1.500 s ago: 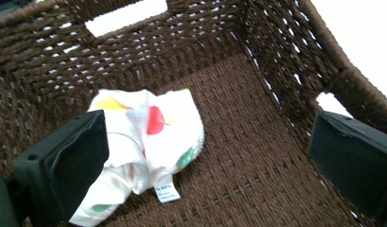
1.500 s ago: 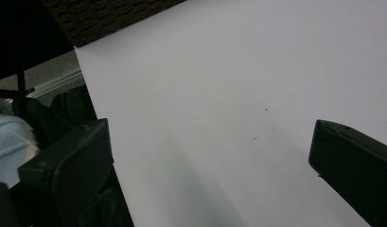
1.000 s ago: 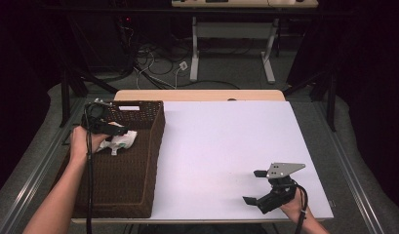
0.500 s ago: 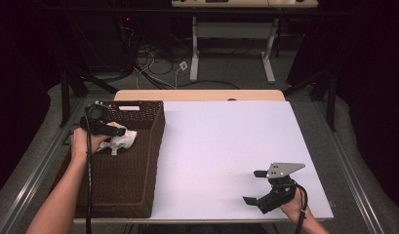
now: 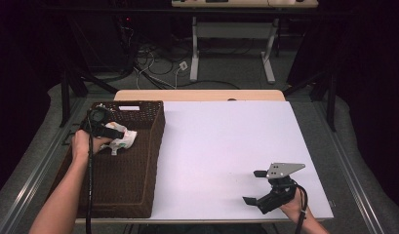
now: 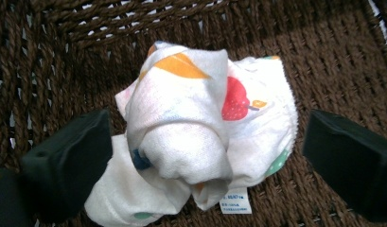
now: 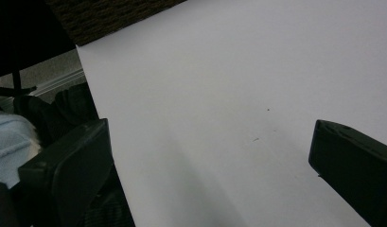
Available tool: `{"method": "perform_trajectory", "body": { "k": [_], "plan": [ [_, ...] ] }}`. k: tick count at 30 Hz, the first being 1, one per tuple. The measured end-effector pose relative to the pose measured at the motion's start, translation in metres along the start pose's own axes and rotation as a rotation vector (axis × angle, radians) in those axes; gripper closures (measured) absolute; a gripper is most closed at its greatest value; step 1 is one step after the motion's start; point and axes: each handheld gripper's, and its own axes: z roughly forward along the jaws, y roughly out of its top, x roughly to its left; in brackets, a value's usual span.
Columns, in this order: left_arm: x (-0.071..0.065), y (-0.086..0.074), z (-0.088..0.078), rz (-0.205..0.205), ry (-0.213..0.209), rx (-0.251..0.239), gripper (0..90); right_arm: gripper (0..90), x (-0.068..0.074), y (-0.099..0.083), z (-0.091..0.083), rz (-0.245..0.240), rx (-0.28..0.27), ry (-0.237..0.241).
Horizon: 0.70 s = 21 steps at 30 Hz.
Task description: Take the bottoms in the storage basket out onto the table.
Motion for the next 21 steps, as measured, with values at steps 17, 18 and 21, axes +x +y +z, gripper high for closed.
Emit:
{"method": "perform_trajectory", "body": {
  "k": [17, 18, 21],
  "plan": [
    [0.009, -0.003, 0.02, -0.035, 0.017, 0.135, 46.3, 0.1, 0.001, 0.0, -0.001, 0.003, -0.001, 0.005],
    [0.009, -0.003, 0.02, -0.035, 0.017, 0.135, 48.0, 0.0, 0.001, 0.0, -0.001, 0.003, 0.001, 0.005],
    [0.01, -0.003, 0.021, -0.027, 0.007, 0.149, 54.1, 0.0, 0.001, 0.0, -0.001, -0.001, 0.003, 0.004]
  ]
}}
